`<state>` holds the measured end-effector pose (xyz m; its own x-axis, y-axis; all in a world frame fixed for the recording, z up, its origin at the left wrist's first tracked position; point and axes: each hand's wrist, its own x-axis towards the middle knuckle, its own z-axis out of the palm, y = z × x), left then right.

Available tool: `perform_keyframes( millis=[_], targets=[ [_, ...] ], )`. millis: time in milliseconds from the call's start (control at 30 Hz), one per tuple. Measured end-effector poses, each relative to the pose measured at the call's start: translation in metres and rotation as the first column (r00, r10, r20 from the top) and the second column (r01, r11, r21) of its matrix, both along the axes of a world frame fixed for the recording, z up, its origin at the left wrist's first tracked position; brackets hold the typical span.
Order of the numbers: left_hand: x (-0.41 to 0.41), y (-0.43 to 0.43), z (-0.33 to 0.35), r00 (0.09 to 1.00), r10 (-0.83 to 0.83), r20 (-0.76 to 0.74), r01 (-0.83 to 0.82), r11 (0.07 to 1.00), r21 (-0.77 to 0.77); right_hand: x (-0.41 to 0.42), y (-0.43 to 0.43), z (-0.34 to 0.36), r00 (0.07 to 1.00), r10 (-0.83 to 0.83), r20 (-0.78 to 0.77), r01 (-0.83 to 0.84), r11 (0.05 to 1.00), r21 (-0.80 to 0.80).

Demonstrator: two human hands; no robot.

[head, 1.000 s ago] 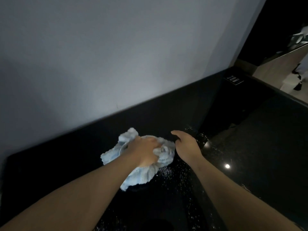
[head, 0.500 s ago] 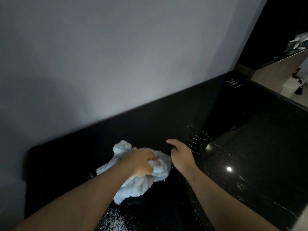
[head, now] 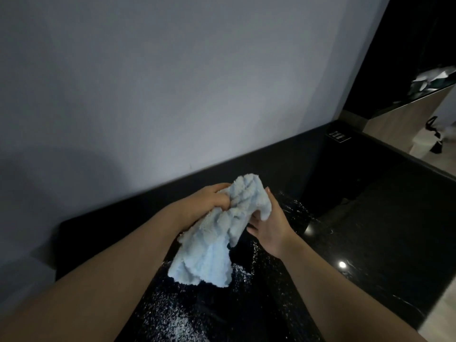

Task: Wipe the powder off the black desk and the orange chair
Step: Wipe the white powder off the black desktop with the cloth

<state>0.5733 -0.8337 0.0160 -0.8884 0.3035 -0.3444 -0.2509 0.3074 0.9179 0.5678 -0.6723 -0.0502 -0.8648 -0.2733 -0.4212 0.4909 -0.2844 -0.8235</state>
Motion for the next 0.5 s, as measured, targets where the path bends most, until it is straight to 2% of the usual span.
perform_keyframes(
  millis=[67,167,233,267,300,367,467,500],
  targets=[
    [-0.003,0.009,-0.008,0.997,0.071,0.005,-0.071,0.997,0.043,-0.001,0.006,0.0,1.0,0.018,-0.008,-0.019,0.988,-0.151],
    [-0.011,0.022,-0.027,0.951,0.282,-0.13,-0.29,0.956,-0.047,-0.001,0.007,0.004,0.996,0.038,-0.075,-0.059,0.956,-0.289],
    [-0.015,0.032,-0.037,0.885,0.39,-0.255,-0.431,0.894,-0.126,0.0,0.002,0.004,0.993,0.034,-0.114,-0.065,0.957,-0.283],
    [-0.016,0.038,-0.041,0.878,0.374,-0.298,-0.431,0.889,-0.153,-0.002,-0.002,0.0,0.991,0.019,-0.13,-0.048,0.973,-0.228],
    [-0.019,0.043,-0.046,0.897,0.307,-0.319,-0.378,0.906,-0.189,-0.005,-0.003,-0.008,0.987,0.004,-0.16,-0.03,0.986,-0.164],
    [-0.023,0.05,-0.052,0.954,0.119,-0.276,-0.183,0.958,-0.22,-0.012,0.002,-0.013,0.972,-0.11,-0.208,0.11,0.994,-0.01],
    [-0.034,0.044,-0.057,0.992,-0.035,-0.125,0.026,0.997,-0.07,-0.028,0.028,-0.009,0.922,-0.252,-0.294,0.29,0.952,0.094],
    [-0.038,0.041,-0.061,0.99,-0.055,-0.126,0.043,0.995,-0.094,-0.035,0.038,-0.004,0.902,-0.279,-0.33,0.338,0.931,0.139]
  ],
)
